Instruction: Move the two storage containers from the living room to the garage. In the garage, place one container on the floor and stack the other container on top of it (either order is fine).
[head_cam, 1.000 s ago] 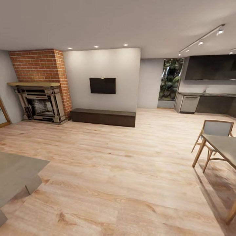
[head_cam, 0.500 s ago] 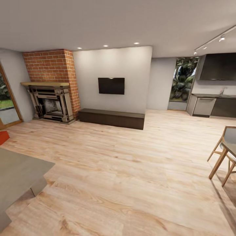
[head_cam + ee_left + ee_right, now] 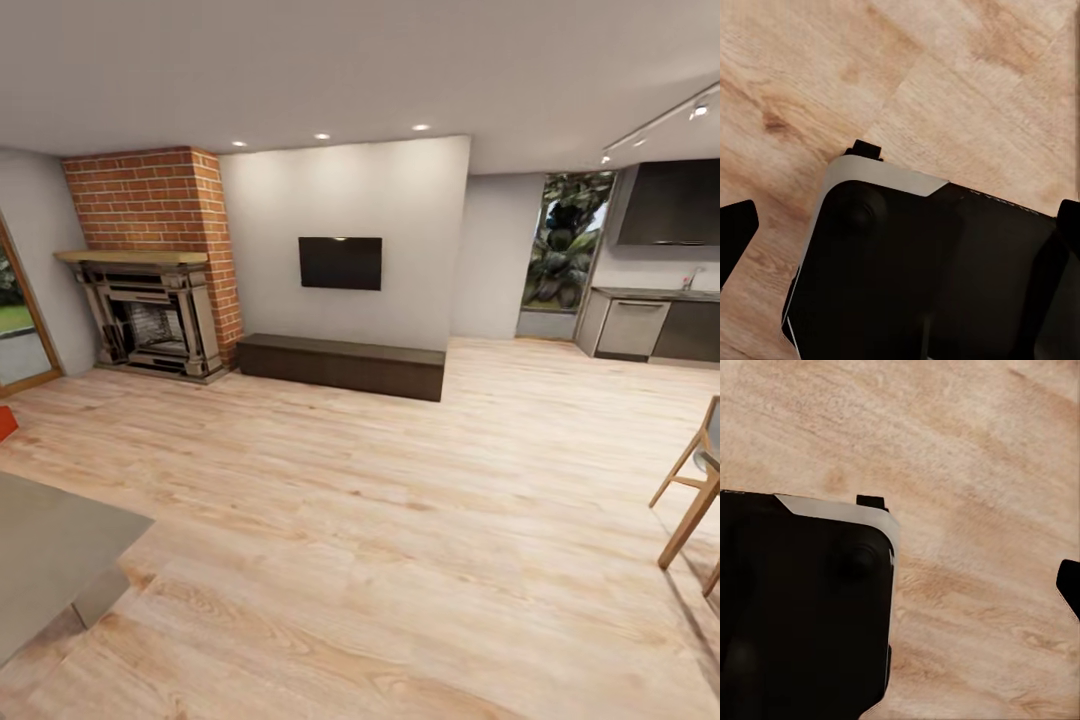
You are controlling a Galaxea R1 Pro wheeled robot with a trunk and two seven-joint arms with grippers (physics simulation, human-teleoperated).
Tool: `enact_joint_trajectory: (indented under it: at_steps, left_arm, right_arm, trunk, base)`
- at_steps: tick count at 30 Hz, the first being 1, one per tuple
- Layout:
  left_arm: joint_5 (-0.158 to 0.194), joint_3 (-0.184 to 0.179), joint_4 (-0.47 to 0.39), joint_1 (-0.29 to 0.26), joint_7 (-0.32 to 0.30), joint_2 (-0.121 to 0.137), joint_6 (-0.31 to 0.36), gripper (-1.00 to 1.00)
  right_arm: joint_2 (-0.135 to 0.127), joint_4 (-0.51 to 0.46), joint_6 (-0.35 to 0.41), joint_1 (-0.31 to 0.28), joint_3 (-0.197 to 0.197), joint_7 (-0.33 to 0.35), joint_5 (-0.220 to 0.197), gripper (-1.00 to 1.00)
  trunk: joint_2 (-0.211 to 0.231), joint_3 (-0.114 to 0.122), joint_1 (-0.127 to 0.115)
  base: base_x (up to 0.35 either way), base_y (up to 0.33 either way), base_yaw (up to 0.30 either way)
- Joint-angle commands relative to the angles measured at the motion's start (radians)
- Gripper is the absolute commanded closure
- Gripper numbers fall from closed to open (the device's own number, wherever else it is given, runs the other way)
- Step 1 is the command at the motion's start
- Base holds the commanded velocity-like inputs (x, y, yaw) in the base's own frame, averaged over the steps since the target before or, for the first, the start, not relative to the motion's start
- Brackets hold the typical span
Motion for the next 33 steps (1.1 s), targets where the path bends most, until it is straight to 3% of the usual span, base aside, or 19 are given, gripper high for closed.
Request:
enact_joint_trajectory:
  at_steps: [1, 33]
  left_arm:
    - [0.008, -0.008, 0.0, -0.001, 0.004, 0.0, 0.0, -1.0]
    - [0.008, -0.008, 0.0, -0.001, 0.004, 0.0, 0.0, -1.0]
  right_arm:
    - [0.002, 0.003, -0.004, -0.001, 0.008, -0.002, -0.009, -1.0]
    - [0.002, 0.003, -0.004, -0.001, 0.007, -0.003, -0.009, -1.0]
  trunk:
    - [-0.002, -0.002, 0.001]
    - [-0.002, -0.002, 0.001]
  base:
    - [0.322, 0.0, 0.0]
    - [0.322, 0.0, 0.0]
